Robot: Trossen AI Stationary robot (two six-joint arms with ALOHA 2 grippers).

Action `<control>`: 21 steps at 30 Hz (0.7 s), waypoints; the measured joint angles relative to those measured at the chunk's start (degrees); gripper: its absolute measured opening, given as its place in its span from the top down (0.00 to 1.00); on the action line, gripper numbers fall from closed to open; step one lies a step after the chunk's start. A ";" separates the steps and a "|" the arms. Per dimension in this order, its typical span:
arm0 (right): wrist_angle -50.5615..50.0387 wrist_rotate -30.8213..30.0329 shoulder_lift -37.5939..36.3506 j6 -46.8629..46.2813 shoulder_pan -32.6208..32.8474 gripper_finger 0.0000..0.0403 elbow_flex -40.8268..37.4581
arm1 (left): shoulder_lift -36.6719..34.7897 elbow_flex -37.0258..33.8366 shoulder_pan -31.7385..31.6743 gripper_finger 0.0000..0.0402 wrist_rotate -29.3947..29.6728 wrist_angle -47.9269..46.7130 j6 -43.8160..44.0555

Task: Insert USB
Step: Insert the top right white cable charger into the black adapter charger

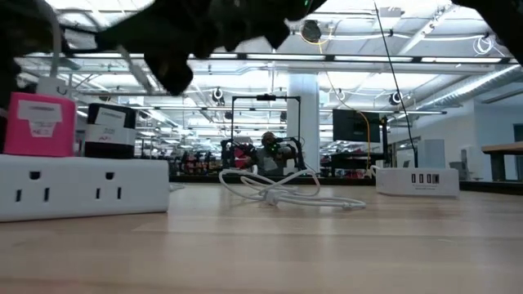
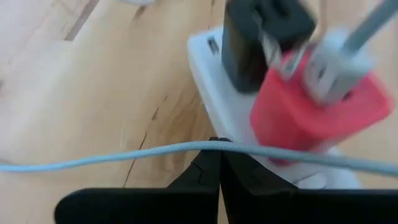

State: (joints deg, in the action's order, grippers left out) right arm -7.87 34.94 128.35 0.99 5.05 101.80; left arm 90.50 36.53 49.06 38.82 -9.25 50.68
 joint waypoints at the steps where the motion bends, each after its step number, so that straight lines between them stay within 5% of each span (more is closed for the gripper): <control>1: 0.22 -1.01 -0.70 0.19 0.30 1.00 0.00 | -0.93 0.00 0.02 0.98 -0.08 -0.33 0.02; 9: 1.02 -5.38 -7.03 0.84 1.83 1.00 0.02 | -7.07 0.07 0.04 0.86 0.22 -1.62 -0.02; 21: 10.70 -6.55 -8.98 -9.82 -2.06 1.00 0.02 | -7.24 0.08 -0.02 0.64 -2.20 0.38 1.51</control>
State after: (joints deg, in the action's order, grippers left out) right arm 2.83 28.39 119.37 -8.83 2.98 101.82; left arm 83.26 36.61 49.04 36.62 -8.87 52.18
